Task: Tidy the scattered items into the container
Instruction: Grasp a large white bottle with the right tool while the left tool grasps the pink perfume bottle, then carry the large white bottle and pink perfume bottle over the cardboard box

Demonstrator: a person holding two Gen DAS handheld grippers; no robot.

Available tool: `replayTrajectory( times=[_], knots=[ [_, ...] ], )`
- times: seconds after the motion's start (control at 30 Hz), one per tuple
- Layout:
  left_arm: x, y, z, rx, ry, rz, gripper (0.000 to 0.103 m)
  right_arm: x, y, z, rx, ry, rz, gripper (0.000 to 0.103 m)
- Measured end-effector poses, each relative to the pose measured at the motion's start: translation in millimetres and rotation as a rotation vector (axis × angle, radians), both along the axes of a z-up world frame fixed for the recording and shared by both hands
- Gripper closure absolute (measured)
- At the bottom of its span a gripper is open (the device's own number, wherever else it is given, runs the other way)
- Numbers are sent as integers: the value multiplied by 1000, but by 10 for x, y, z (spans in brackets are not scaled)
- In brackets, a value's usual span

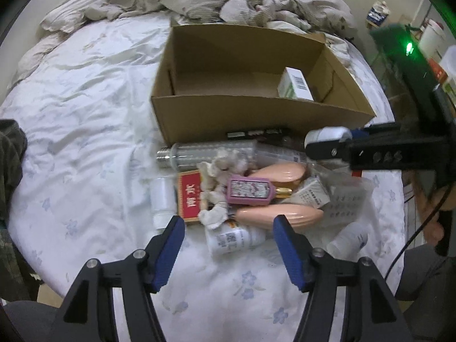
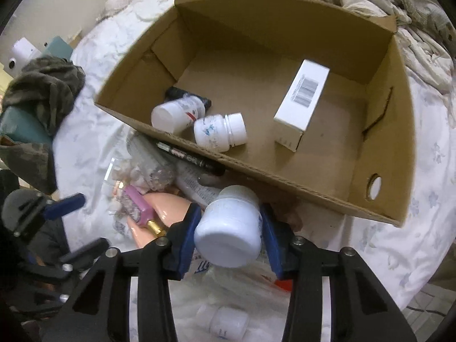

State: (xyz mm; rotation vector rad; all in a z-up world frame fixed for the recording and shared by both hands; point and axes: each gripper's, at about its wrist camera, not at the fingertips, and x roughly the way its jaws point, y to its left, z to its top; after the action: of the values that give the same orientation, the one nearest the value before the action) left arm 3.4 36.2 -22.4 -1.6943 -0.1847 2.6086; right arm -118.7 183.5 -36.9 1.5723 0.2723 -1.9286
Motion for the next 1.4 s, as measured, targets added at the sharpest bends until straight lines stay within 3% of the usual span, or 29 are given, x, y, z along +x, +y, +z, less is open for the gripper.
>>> replayTrajectory(
  times=[0.37,0.93,1.1,1.4],
  knots=[
    [-279,262,-132,-16,-22,-29,38,-64,321,635,-204,15,-69,57],
    [-417,393,-260,-99,-20,-94,41,-81,299,739,-246,20,-64,57],
    [-367,356,-95,-71,7,-90,41,-116,329,747,-259,17,-80,57],
    [-516,231,540,5,169,-43,40,-361,494,794,-310,15,-181,57]
  ],
)
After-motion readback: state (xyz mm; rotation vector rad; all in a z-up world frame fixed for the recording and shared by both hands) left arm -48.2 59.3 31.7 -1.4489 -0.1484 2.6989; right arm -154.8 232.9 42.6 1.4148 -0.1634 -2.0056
